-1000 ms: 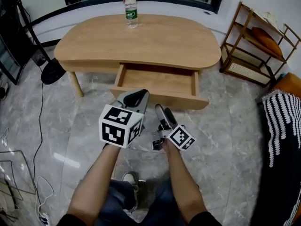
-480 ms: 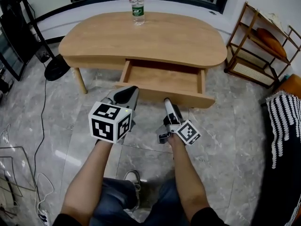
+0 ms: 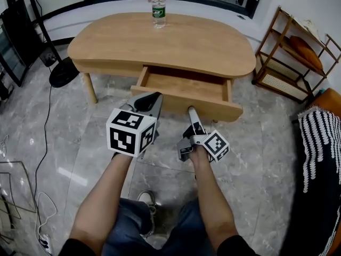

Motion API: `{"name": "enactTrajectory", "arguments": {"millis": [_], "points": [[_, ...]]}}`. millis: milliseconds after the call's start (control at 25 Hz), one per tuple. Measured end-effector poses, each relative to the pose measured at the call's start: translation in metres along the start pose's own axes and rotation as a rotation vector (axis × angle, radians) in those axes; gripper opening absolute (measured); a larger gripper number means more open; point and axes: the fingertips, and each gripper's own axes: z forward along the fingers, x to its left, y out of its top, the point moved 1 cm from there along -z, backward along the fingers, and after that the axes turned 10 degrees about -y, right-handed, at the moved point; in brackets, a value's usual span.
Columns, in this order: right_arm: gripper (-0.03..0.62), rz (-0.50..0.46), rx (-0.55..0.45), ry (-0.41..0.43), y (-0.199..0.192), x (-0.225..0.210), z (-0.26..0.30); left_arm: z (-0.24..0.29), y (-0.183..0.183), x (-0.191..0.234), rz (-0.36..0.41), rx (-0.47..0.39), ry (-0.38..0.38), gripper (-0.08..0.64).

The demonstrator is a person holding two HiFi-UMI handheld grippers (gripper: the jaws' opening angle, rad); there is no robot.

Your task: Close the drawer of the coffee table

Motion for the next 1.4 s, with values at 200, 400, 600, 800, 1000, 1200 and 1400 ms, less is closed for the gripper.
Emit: {"name": "enactTrajectory", "arguments": {"millis": [200,400,600,800,1000,1200,1400], "points": [[0.336,0.024,0.022,-0.027,0.001,-0.003,0.002,0.009,0.004,-0.007,0.005,-0.009,-0.017,0.015],[0.340,0.027,0.023,-0.029,0.004,-0.002,0.007,0.020,0.004,-0.009,0.000,-0.008,-0.034,0.015],[0.341,0.033,0.012,-0.040,0.012,-0.006,0.021,0.029,0.007,-0.011,-0.022,-0.022,-0.054,0.015],[0.341,0.031,-0.031,-0.042,0.021,-0.008,0.037,0.043,0.012,-0.003,-0.032,-0.034,-0.056,0.014],[0.341,0.056,-0.063,-0.068,0.026,-0.012,0.054,0.056,0.012,0.002,-0.029,-0.038,-0.072,0.015],[0.330,0.065,-0.080,-0.078,0.034,-0.014,0.069,0.074,0.014,0.000,-0.026,-0.039,-0.104,0.015],[0.330,0.061,-0.084,-0.083,0.040,-0.016,0.082,0.083,0.006,0.010,-0.018,-0.026,-0.105,0.015]]}}
